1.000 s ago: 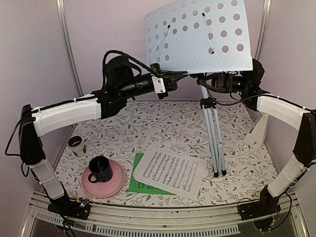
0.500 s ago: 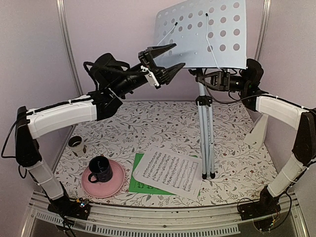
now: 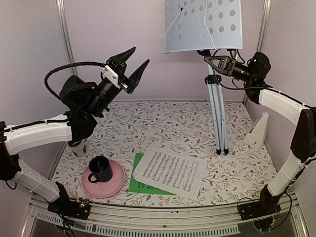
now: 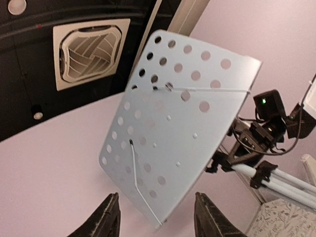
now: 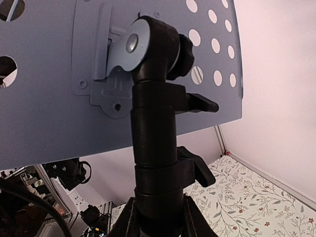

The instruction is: Set up the instrument practice props

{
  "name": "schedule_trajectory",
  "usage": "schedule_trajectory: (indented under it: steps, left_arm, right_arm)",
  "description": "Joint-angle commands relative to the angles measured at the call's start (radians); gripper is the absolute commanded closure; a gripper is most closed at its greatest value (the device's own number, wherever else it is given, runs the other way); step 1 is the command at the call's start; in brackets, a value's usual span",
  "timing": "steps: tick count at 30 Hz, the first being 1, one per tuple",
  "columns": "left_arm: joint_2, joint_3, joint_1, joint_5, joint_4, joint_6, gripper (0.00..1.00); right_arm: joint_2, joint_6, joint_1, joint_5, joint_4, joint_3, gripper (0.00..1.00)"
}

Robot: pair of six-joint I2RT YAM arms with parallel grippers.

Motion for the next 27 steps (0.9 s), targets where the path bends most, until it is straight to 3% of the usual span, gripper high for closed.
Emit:
schedule_trajectory:
  steps: [1,5,10,15,20,27]
  left_arm:
    - [0.014,-0.091,0.005,-0.091,-0.091,-0.340,0.49]
    - [0.095,-0.091,0.006,0.028,-0.141,-0.511,0.47]
    - [0.271,0.027,0.006,0.147,-0.168,-0.663,0.39]
    - [0.428,0.161,0.004,0.230,-0.142,-0.774,0.39]
    - [0.551,0.307,-0.010,0.298,-0.175,-0.833,0.36]
    - [0.658,0.440,-0.033,0.358,-0.325,-0.788,0.34]
  right_arm:
    - [-0.076,-0.004,0.006,0.141,0.271,0.038,1.00]
    - [-0.071,0.024,0.005,0.159,0.370,-0.007,1.00]
    - [-0.046,0.104,0.008,0.177,0.497,-0.038,1.00]
    - [-0.033,0.139,0.034,0.215,0.569,-0.050,1.00]
    - [-0.024,0.143,0.061,0.235,0.616,-0.066,1.00]
    - [-0.015,0.156,0.074,0.239,0.677,-0.086,1.00]
